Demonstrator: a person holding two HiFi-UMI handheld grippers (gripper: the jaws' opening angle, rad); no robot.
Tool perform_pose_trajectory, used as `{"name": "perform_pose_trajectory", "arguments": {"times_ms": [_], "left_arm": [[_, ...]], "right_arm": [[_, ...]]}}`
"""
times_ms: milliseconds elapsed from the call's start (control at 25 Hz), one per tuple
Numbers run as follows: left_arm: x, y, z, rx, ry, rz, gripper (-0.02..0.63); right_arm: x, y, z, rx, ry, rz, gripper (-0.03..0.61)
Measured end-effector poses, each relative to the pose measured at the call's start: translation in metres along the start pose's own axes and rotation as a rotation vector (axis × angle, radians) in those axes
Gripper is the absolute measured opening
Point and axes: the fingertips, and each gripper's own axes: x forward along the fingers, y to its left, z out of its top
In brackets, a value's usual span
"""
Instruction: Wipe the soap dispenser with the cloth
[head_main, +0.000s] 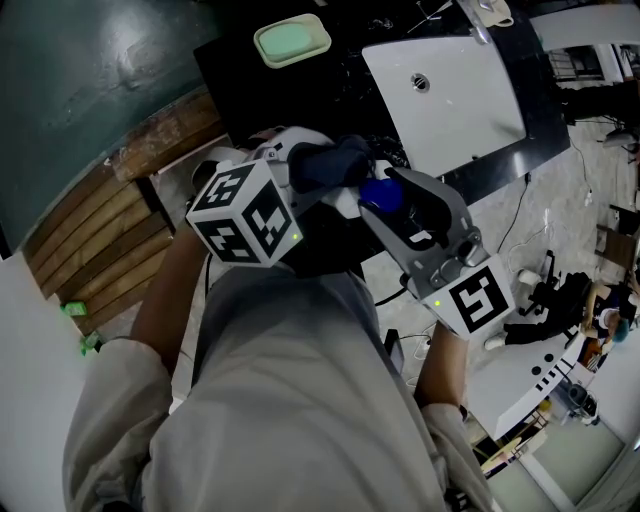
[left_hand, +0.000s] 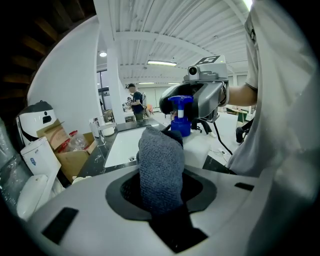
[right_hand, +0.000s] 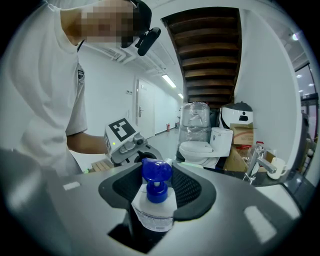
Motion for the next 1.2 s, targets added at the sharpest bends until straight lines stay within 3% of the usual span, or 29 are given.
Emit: {"name": "perform_pose_trajectory", "arguments": {"times_ms": [600, 1200], "left_arm": [[0.011, -0.004, -0.018, 0.051, 0.083, -0.005, 0.124], [0.019, -0.021, -0.045, 0.028, 0.139, -0.043, 0.124]], "right_arm": [[0.001, 0.0, 0.0, 0.001, 0.003, 0.006, 0.173], [0.002, 0.0, -0.001, -0.002, 0.008, 0.011, 0.173]]}}
